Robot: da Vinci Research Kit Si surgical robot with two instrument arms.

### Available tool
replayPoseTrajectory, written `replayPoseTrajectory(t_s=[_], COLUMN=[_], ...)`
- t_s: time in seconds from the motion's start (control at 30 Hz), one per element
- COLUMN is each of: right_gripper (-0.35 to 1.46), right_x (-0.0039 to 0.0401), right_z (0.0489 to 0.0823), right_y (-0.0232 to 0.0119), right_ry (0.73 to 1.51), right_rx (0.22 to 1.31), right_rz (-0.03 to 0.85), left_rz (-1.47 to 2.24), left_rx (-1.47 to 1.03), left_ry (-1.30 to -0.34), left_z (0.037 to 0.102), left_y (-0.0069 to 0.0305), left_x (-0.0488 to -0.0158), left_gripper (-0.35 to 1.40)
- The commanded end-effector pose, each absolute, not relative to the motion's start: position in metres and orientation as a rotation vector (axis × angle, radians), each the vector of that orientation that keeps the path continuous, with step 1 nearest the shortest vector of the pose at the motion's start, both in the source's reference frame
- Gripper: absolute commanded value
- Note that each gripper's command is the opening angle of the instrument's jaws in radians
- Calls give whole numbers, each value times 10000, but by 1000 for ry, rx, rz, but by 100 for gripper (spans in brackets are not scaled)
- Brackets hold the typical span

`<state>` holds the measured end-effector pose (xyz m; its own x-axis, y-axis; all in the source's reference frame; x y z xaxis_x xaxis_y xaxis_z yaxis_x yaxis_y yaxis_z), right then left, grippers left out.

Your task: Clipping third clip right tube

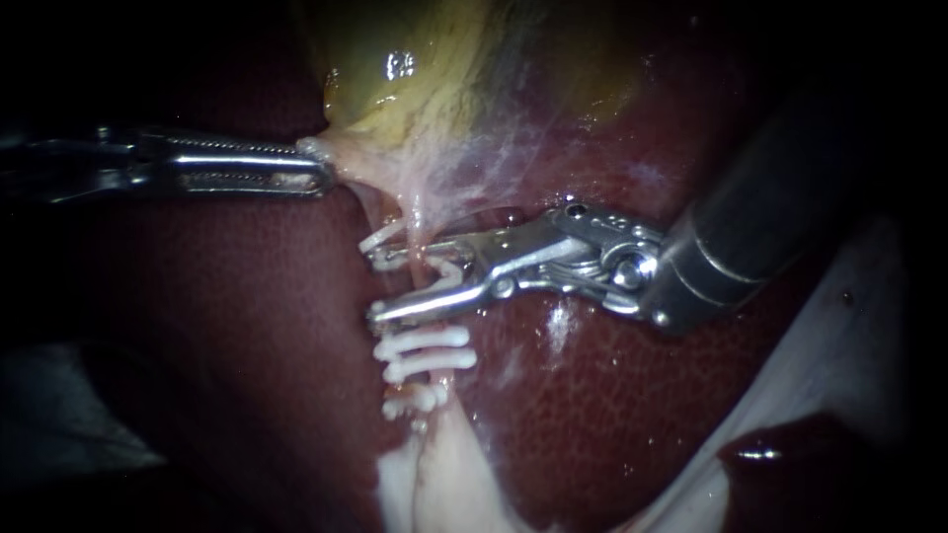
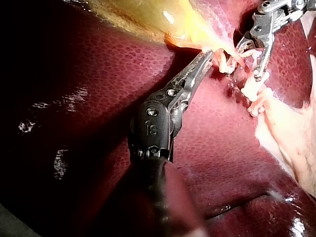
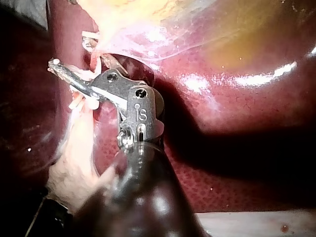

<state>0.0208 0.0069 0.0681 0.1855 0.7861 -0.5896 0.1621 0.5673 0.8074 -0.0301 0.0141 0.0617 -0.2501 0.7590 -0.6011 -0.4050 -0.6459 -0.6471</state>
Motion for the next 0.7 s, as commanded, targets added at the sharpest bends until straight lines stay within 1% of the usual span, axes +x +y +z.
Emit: replayPoseTrajectory(t_s=[0.03, 0.17, 0.47, 0.7], right_gripper=[48, 48, 45, 36], right_x=[208, 206, 206, 206], right_z=[679, 671, 647, 635], right_y=[70, 74, 74, 72], right_ry=[1343, 1353, 1342, 1336], right_rx=[907, 913, 951, 970], right_rz=[538, 543, 571, 582], left_rz=[1965, 1965, 1965, 1965], left_rx=[-1231, -1231, -1230, -1230], left_ry=[-471, -470, -470, -470], left_z=[617, 617, 618, 618], left_y=[141, 141, 142, 142], left_x=[-302, -302, -303, -303], left_gripper=[-35, -35, -35, -35])
